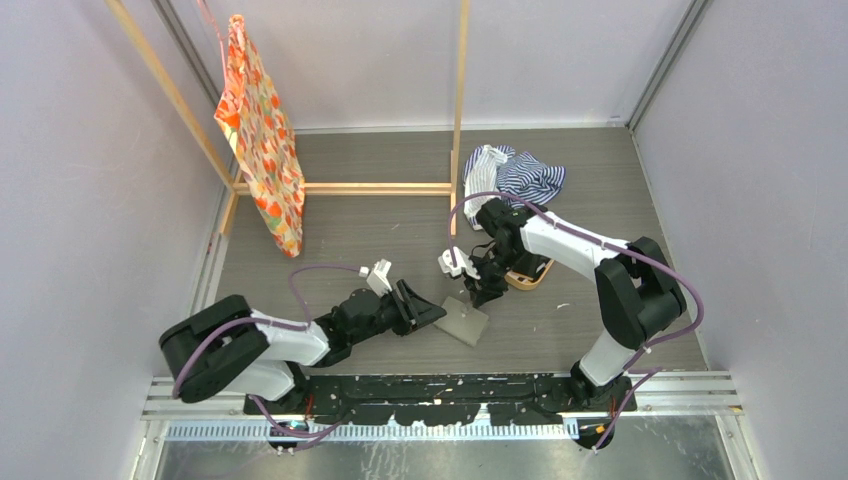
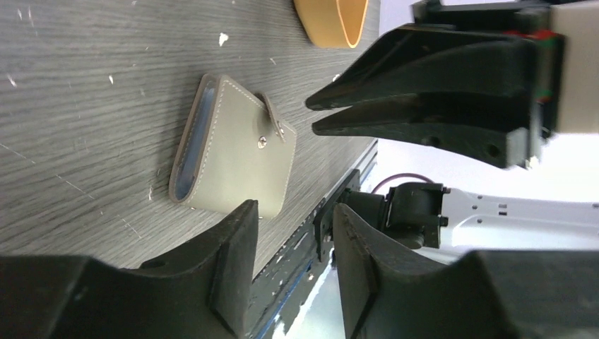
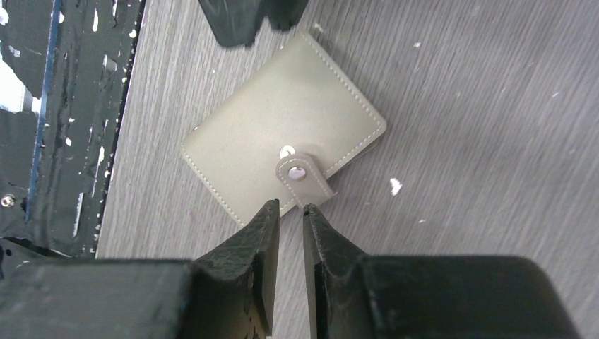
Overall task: Put the credit cards into the card holder
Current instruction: Close the card holder at the center of the board.
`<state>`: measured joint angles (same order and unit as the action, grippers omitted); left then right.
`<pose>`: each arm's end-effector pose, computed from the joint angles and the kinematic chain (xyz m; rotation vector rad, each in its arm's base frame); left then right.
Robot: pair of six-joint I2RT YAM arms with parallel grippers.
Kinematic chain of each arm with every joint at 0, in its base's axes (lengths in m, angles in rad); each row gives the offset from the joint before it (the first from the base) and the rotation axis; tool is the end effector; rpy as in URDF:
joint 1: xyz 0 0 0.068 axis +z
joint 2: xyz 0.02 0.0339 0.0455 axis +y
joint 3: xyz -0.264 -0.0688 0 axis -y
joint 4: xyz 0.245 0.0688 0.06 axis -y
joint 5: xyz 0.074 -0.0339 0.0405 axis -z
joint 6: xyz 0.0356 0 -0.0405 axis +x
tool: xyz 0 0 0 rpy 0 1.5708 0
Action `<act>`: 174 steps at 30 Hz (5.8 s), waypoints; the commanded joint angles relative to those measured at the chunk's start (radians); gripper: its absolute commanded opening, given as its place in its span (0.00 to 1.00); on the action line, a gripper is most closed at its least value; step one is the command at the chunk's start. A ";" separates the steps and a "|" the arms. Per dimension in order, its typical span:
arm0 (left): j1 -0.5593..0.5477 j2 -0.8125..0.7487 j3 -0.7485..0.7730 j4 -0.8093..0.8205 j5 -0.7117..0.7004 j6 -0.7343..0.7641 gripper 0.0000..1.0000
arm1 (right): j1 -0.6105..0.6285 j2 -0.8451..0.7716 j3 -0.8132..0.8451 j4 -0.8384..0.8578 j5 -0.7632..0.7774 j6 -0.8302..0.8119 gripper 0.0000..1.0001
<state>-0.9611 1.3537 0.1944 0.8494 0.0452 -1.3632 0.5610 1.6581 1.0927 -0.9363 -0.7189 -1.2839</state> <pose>0.1249 -0.1817 0.1373 -0.4105 2.1988 -1.5179 0.2322 0.1736 0.1953 -2.1579 1.5912 0.9096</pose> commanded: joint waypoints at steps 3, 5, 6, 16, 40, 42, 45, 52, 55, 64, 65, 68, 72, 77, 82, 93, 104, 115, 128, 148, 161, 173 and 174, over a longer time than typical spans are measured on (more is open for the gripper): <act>-0.053 0.103 0.040 0.180 -0.111 -0.125 0.43 | 0.005 0.026 0.043 -0.004 -0.049 -0.101 0.23; -0.066 0.130 0.050 0.183 -0.136 -0.144 0.42 | 0.005 0.037 0.040 0.000 -0.044 -0.102 0.22; -0.071 0.143 0.054 0.186 -0.146 -0.156 0.42 | 0.005 0.042 0.038 0.001 -0.042 -0.104 0.22; -0.102 0.274 0.109 0.208 -0.214 -0.224 0.30 | 0.017 0.064 0.026 0.021 -0.030 -0.101 0.20; -0.119 0.430 0.149 0.313 -0.261 -0.309 0.25 | 0.039 0.085 0.020 0.010 -0.025 -0.106 0.19; -0.120 0.438 0.151 0.313 -0.265 -0.318 0.24 | 0.039 0.085 0.019 0.009 -0.025 -0.107 0.19; -0.126 0.442 0.155 0.312 -0.277 -0.326 0.22 | 0.039 0.087 0.019 0.006 -0.025 -0.109 0.19; -0.135 0.462 0.157 0.327 -0.294 -0.349 0.21 | 0.039 0.085 0.020 0.005 -0.025 -0.108 0.19; -0.139 0.467 0.163 0.331 -0.298 -0.353 0.21 | 0.039 0.086 0.019 0.004 -0.025 -0.109 0.19; -0.140 0.515 0.178 0.379 -0.305 -0.365 0.11 | 0.039 0.085 0.019 0.001 -0.026 -0.112 0.19; -0.140 0.522 0.178 0.389 -0.305 -0.367 0.08 | 0.040 0.083 0.019 0.001 -0.025 -0.112 0.19; -0.139 0.536 0.172 0.417 -0.307 -0.371 0.01 | 0.040 0.085 0.019 -0.001 -0.022 -0.113 0.19; -0.140 0.538 0.159 0.445 -0.311 -0.373 0.00 | 0.039 0.083 0.021 -0.002 -0.020 -0.112 0.19; -0.141 0.487 0.128 0.429 -0.319 -0.366 0.00 | 0.039 0.083 0.022 -0.004 -0.021 -0.110 0.19; -0.150 0.457 0.115 0.409 -0.318 -0.367 0.00 | 0.040 0.082 0.025 -0.008 -0.023 -0.107 0.19; -0.171 0.473 0.091 0.427 -0.330 -0.389 0.00 | 0.041 0.075 0.029 -0.021 -0.028 -0.098 0.19; -0.171 0.524 0.089 0.477 -0.326 -0.399 0.00 | 0.057 0.002 -0.014 -0.168 -0.079 -0.241 0.17; -0.171 0.518 0.081 0.482 -0.322 -0.399 0.00 | 0.162 0.050 -0.059 0.039 0.091 -0.048 0.15; -0.177 0.510 0.045 0.501 -0.332 -0.415 0.00 | 0.164 0.089 -0.051 0.023 0.117 -0.048 0.14; -0.206 0.523 0.044 0.487 -0.343 -0.432 0.00 | 0.176 0.108 -0.044 0.033 0.130 -0.023 0.13; -0.209 0.582 0.022 0.485 -0.360 -0.442 0.00 | 0.176 0.114 -0.031 0.025 0.123 -0.010 0.15; -0.209 0.617 0.017 0.485 -0.352 -0.443 0.00 | 0.109 0.085 0.048 -0.068 -0.039 0.015 0.16; -0.210 0.619 0.019 0.485 -0.352 -0.444 0.00 | 0.104 0.079 0.047 -0.059 -0.041 0.023 0.17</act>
<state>-1.1614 1.9415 0.2321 1.3960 -0.3012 -1.8263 0.6930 1.7649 1.1015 -0.9909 -0.7021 -1.2720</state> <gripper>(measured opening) 0.011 0.161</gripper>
